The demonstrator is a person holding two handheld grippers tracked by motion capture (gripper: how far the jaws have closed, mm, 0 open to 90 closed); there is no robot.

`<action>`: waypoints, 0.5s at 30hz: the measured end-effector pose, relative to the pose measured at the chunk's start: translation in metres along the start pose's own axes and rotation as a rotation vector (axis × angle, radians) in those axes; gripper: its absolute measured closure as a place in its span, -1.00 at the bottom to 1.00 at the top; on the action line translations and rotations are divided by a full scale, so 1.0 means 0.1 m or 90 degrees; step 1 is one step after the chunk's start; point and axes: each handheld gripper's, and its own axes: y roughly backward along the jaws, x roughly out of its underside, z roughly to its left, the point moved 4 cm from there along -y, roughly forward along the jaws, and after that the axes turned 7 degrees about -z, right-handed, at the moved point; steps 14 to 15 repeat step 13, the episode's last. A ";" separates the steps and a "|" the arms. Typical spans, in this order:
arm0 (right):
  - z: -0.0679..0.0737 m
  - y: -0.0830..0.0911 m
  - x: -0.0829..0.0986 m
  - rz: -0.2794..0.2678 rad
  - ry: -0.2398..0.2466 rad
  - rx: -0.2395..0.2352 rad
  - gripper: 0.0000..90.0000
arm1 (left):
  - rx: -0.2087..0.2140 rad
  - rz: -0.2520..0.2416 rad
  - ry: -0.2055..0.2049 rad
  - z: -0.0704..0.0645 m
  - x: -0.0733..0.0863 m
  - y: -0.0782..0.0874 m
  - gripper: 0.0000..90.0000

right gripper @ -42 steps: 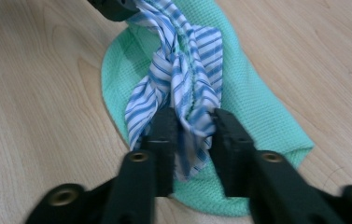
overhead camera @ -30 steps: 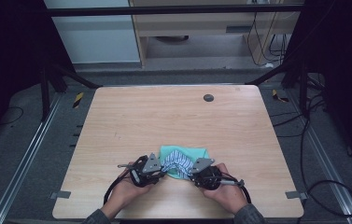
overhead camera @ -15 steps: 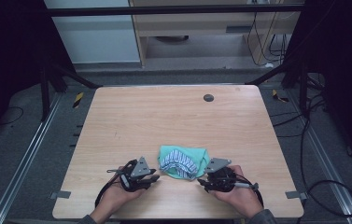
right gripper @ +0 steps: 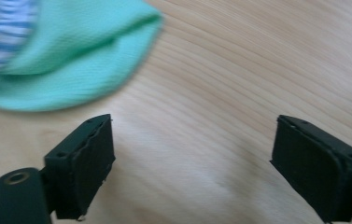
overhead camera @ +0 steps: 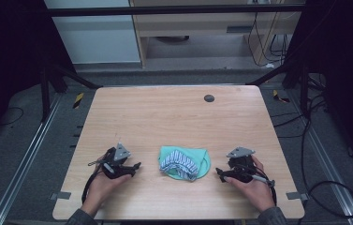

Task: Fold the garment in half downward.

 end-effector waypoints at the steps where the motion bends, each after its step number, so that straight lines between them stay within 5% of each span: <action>1: -0.10 -0.06 0.04 0.007 -0.030 0.019 -0.86 | -0.009 0.004 0.019 0.10 0.04 0.00 -0.51; 3: -0.18 -0.11 0.06 -0.003 -0.070 0.022 -0.91 | -0.018 0.008 0.035 0.17 0.08 0.00 -0.59; 7: -0.28 -0.16 0.07 -0.034 -0.095 0.057 -1.00 | -0.018 0.002 0.058 0.23 0.12 -0.02 -0.76; 11: -0.30 -0.19 0.06 -0.037 -0.104 0.072 -1.00 | -0.017 -0.006 0.113 0.28 0.16 -0.08 -0.93; 15: -0.30 -0.19 0.06 -0.036 -0.104 0.073 -1.00 | -0.021 -0.005 0.117 0.29 0.16 -0.08 -0.94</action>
